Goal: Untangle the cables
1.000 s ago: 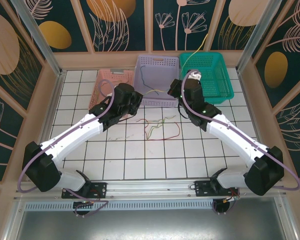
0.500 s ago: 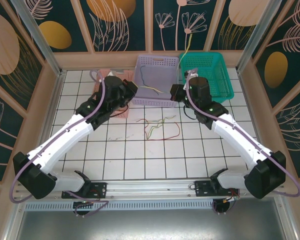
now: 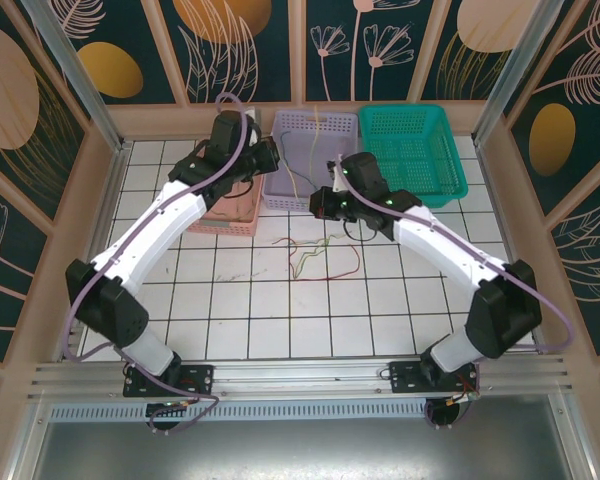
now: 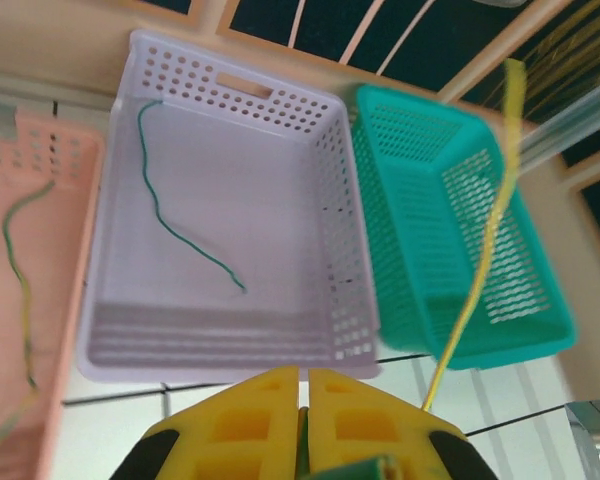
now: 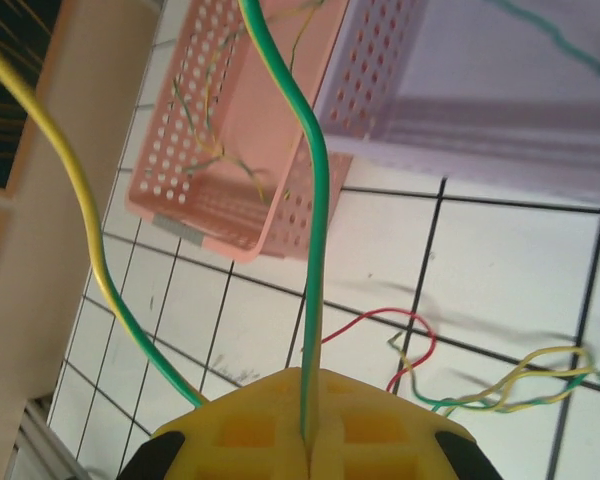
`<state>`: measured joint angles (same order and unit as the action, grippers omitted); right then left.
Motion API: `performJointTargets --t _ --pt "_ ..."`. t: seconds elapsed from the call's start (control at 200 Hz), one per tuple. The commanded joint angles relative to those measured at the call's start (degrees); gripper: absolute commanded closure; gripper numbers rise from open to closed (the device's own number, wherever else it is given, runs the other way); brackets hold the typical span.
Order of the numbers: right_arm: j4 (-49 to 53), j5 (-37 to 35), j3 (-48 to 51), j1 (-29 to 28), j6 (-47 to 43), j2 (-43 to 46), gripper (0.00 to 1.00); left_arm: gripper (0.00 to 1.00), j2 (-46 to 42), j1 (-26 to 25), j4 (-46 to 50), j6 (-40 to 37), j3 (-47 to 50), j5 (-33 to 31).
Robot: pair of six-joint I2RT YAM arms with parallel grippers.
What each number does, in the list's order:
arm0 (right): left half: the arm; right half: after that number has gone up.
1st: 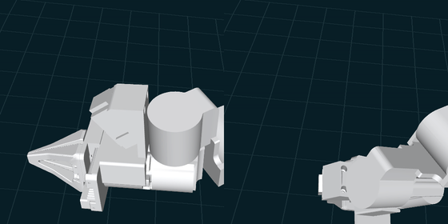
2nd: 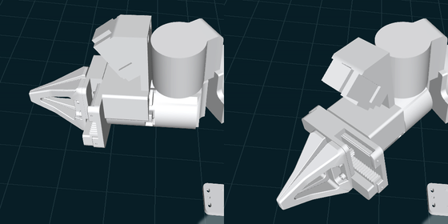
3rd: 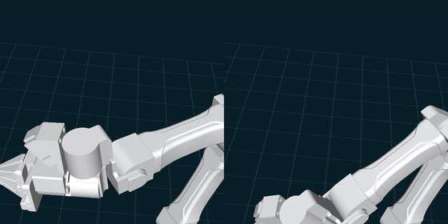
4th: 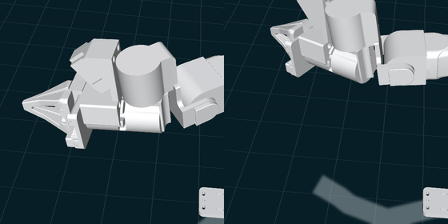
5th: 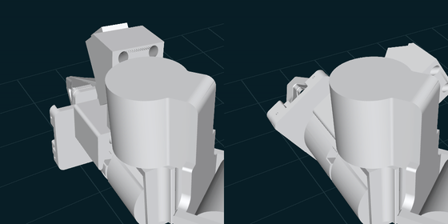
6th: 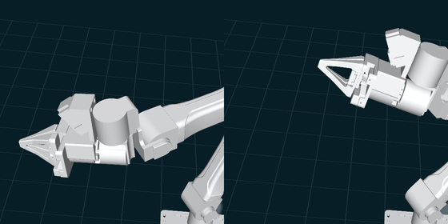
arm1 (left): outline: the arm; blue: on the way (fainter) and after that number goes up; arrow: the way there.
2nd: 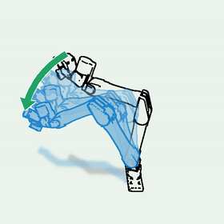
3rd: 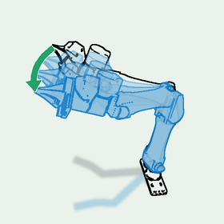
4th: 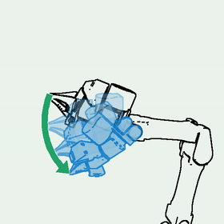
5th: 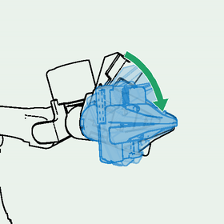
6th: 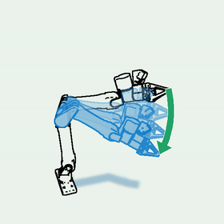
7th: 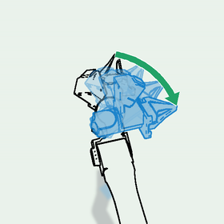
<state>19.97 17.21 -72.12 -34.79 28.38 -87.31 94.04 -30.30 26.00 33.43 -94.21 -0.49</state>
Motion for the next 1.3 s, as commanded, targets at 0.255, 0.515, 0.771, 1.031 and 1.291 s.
performJointTargets --t 0.255,0.515,0.771,1.031,1.291 --pt "13.7 12.1 -8.8 -1.1 0.9 -9.3 1.00 1.00 1.3 1.6 -4.8 -19.9 -3.2 -7.1" --pt "2.7 15.5 -9.3 3.1 17.7 -11.3 1.00 0.22 -5.5 1.6 5.5 -8.9 -3.7 -19.3" --pt "0.3 12.1 -16.5 2.8 28.6 -17.9 1.00 0.30 -14.8 1.6 9.0 5.5 2.2 -15.6" --pt "-0.7 13.9 -24.1 0.4 36.0 -24.0 1.00 0.52 -22.5 1.5 -16.3 25.7 30.7 1.7" --pt "-3.4 16.3 -25.0 -2.6 40.3 -25.0 1.00 0.50 -17.6 1.5 -22.0 25.0 33.4 2.5"
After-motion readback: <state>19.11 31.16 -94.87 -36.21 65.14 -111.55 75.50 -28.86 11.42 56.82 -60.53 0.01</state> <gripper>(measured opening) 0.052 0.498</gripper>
